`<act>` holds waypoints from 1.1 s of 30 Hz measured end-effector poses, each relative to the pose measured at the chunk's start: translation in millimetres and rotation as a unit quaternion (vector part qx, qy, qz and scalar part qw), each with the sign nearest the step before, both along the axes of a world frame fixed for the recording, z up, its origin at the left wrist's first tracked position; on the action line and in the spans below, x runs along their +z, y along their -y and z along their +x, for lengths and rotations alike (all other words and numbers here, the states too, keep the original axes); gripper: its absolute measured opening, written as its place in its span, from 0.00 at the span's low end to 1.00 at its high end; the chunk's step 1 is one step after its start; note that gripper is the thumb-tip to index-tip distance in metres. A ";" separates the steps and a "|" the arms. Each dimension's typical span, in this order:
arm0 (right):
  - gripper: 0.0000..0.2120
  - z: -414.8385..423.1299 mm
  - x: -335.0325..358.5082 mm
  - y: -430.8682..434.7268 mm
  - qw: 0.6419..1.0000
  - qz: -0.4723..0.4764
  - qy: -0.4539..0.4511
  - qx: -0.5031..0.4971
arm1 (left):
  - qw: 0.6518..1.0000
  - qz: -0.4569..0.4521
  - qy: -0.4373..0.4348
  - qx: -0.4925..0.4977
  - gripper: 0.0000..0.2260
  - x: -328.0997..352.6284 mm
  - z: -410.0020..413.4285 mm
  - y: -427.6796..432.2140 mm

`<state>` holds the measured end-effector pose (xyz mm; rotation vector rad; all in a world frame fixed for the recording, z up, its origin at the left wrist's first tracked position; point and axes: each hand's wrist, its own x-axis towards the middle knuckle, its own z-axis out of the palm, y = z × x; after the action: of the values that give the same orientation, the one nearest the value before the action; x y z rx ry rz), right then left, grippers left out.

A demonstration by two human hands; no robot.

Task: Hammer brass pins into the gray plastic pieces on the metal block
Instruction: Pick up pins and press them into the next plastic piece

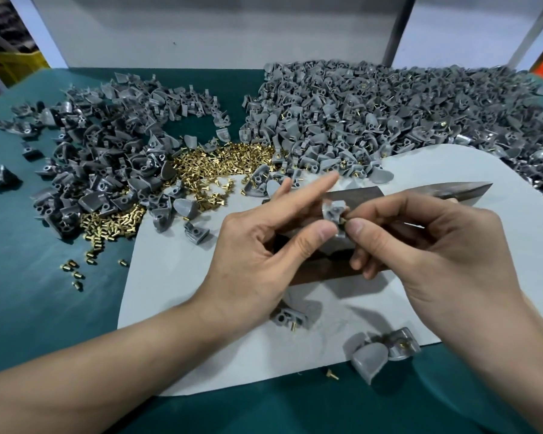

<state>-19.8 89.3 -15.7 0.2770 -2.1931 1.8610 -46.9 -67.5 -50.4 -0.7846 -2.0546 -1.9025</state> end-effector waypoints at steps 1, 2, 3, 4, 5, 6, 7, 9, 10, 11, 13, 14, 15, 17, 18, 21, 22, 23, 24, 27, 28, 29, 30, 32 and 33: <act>0.03 0.2 0.3 0.2 1.000 0.006 -0.002 -0.003 | 1.000 0.019 0.020 -0.011 0.18 0.9 0.3 0.0; 0.03 0.2 0.5 0.6 1.000 0.009 -0.003 -0.004 | 0.999 0.030 0.030 -0.017 0.16 1.4 0.7 0.3; 0.03 0.3 0.6 0.7 1.000 0.007 -0.003 -0.004 | 0.999 0.035 0.035 -0.017 0.13 2.1 1.0 0.3; 0.03 0.5 0.5 0.6 1.000 0.004 -0.003 -0.005 | 0.999 0.035 0.039 -0.017 0.12 2.7 1.6 0.0; 0.03 0.5 0.4 0.5 1.000 0.002 -0.003 -0.006 | 0.998 0.033 0.040 -0.017 0.11 3.4 2.0 -0.2; 0.03 0.5 0.3 0.5 1.000 0.001 -0.004 -0.007 | 0.999 0.029 0.035 -0.017 0.11 4.0 2.1 -0.7; 0.04 0.5 0.2 0.8 1.000 0.000 -0.006 -0.008 | 0.999 0.020 0.023 -0.015 0.12 3.8 2.3 -0.8; 0.04 0.6 0.2 1.2 1.000 -0.002 -0.010 -0.007 | 1.000 -0.009 -0.008 -0.003 0.12 3.1 2.2 -0.7; 0.04 0.6 0.2 1.3 1.000 -0.003 -0.011 -0.007 | 1.000 -0.019 -0.016 0.001 0.12 2.8 1.9 -0.8; 0.03 0.4 0.0 1.5 1.000 -0.003 -0.011 -0.007 | 1.000 -0.024 -0.019 0.002 0.12 2.5 1.3 -0.4; 0.03 -0.2 -0.2 1.1 1.000 0.000 -0.011 -0.006 | 1.000 -0.023 -0.018 -0.002 0.11 0.5 -0.1 0.1; 0.03 -0.6 -0.1 1.0 1.000 0.002 -0.011 -0.005 | 1.000 -0.022 -0.017 -0.003 0.11 -0.3 -0.5 0.2; 0.03 -0.8 0.1 0.7 1.000 0.004 -0.012 -0.004 | 1.000 -0.021 -0.017 -0.003 0.11 -0.7 -0.4 -0.1; 0.03 -0.8 0.6 0.8 1.000 0.008 -0.013 -0.001 | 1.000 -0.021 -0.015 -0.001 0.11 -0.2 0.0 -0.7; 0.03 -0.5 0.9 0.8 1.000 0.008 -0.012 0.000 | 1.000 -0.020 -0.012 -0.001 0.11 0.6 0.1 -1.0; 0.03 0.1 1.2 1.0 1.000 0.008 -0.012 -0.001 | 1.000 -0.020 -0.007 0.000 0.11 2.8 0.8 -1.3; 0.03 0.2 1.6 1.4 1.000 0.009 -0.011 -0.002 | 1.000 -0.019 -0.006 -0.001 0.11 3.0 0.9 -1.3; 0.03 0.3 1.9 1.7 1.000 0.010 -0.010 -0.003 | 1.000 -0.018 -0.005 -0.003 0.10 3.2 1.0 -1.3; 0.03 0.5 2.0 1.7 1.000 0.010 -0.009 -0.004 | 1.000 -0.019 -0.004 -0.004 0.10 3.4 1.1 -1.5; 0.02 0.9 2.1 0.8 0.999 0.031 -0.018 -0.007 | 1.000 -0.022 -0.001 -0.005 0.10 1.8 0.4 -1.6; 0.03 0.9 1.6 0.2 0.999 0.044 -0.026 -0.008 | 1.000 -0.021 0.002 -0.006 0.10 1.0 0.1 -1.5; 0.05 0.8 0.6 -0.6 0.998 0.058 -0.034 -0.012 | 1.000 -0.021 0.004 -0.006 0.10 0.6 -0.1 -1.4; 0.07 0.5 -0.3 -1.3 0.996 0.074 -0.042 -0.017 | 1.000 -0.021 0.005 -0.006 0.10 0.6 -0.2 -1.5; 0.09 0.1 -1.0 -1.7 0.993 0.105 -0.054 -0.028 | 1.000 -0.021 0.005 -0.004 0.10 0.8 0.0 -1.5; 0.09 0.0 -1.0 -1.5 0.992 0.109 -0.055 -0.029 | 1.000 -0.021 0.004 -0.003 0.10 1.0 0.0 -1.2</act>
<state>-19.7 90.8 -16.7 0.3440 -2.3030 1.5398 -46.8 -66.3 -49.4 -0.7936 -2.1064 -1.8743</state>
